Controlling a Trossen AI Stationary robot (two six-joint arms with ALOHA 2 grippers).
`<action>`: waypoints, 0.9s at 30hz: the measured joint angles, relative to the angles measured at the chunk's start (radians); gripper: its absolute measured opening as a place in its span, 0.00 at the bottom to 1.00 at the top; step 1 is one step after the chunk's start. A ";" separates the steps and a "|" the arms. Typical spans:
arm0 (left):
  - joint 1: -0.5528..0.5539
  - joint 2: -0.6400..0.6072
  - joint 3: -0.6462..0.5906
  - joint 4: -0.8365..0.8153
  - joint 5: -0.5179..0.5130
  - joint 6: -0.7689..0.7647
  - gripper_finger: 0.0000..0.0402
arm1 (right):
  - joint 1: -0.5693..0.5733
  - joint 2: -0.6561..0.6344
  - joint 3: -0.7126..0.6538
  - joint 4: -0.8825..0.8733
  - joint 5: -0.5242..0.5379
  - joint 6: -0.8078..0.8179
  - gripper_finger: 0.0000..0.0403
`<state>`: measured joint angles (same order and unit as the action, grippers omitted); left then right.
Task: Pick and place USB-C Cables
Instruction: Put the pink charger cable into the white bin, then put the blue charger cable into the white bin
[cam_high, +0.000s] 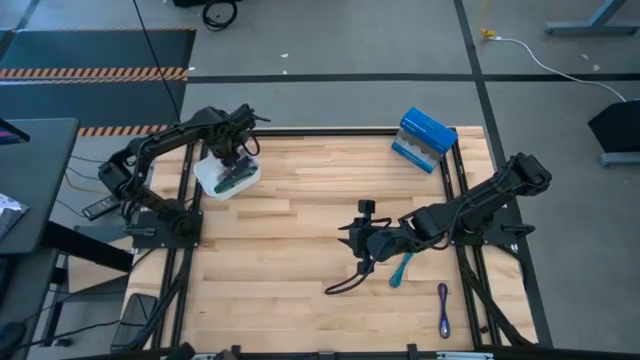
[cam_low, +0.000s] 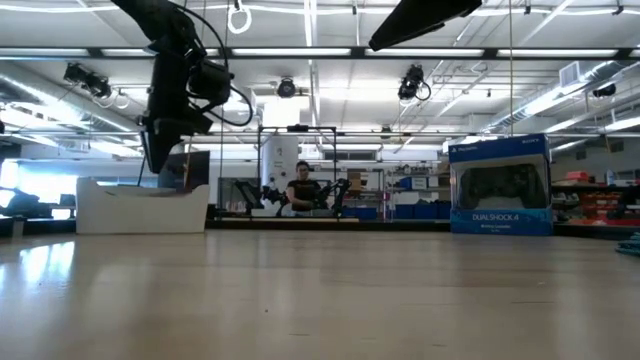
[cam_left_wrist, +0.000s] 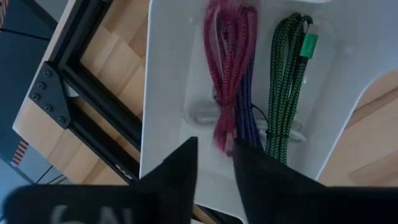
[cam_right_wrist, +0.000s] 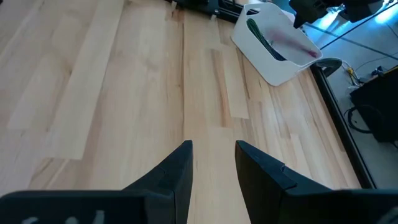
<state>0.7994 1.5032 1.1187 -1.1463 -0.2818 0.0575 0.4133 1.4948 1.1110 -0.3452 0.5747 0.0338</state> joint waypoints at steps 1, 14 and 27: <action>0.000 0.000 0.000 -0.004 0.002 0.000 0.30 | 0.000 0.000 0.000 -0.002 0.000 0.000 0.31; -0.098 0.000 0.000 0.050 0.285 -0.027 0.46 | 0.000 0.000 0.000 -0.019 0.000 0.003 0.31; -0.453 0.000 0.000 0.579 0.424 -0.014 0.41 | 0.005 0.001 0.000 -0.357 -0.161 0.411 0.31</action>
<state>0.3461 1.5028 1.1187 -0.5676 0.1417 0.0437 0.4185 1.4956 1.1110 -0.7024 0.4133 0.4451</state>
